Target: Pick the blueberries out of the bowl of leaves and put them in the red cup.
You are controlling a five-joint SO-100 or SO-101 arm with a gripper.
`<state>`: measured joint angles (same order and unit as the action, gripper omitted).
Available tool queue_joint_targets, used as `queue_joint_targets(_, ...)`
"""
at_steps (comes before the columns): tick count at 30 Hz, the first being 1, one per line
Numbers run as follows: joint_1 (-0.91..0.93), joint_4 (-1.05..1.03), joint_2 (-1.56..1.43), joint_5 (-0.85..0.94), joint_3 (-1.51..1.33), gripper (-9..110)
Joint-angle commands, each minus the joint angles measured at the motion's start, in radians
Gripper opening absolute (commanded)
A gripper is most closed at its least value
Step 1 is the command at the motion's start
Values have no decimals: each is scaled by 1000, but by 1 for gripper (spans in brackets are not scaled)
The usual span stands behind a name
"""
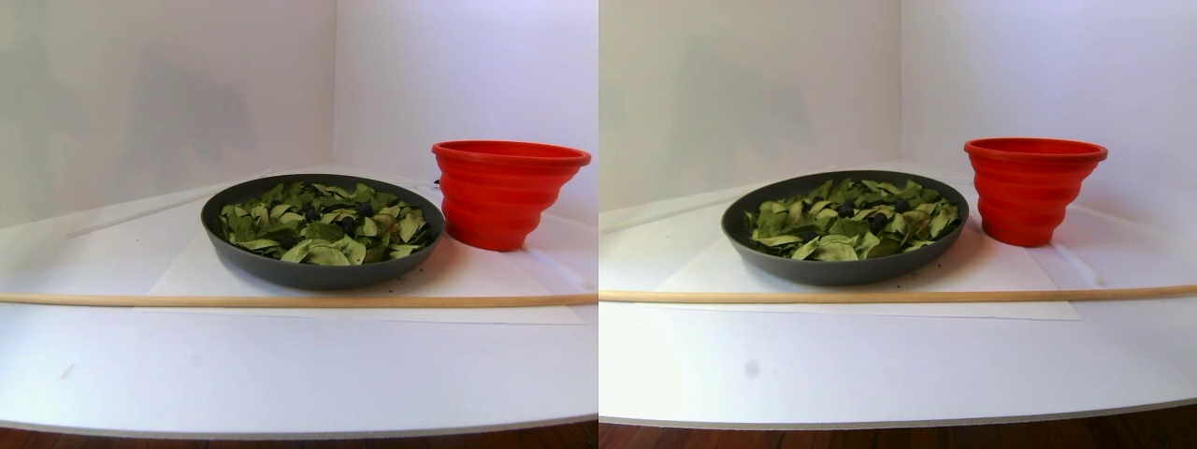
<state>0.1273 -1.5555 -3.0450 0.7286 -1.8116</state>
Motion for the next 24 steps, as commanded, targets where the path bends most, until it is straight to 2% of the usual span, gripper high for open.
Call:
queue_joint_targets(1, -11, 2, 6, 75, 25, 14)
queue_joint_targets(2, -14, -2, -38, 181, -6, 15)
queue_joint_targets(4, 0, 6, -55, 239, -32, 15)
queue_joint_targets(24, 20, 238, -5, 569, -249, 16)
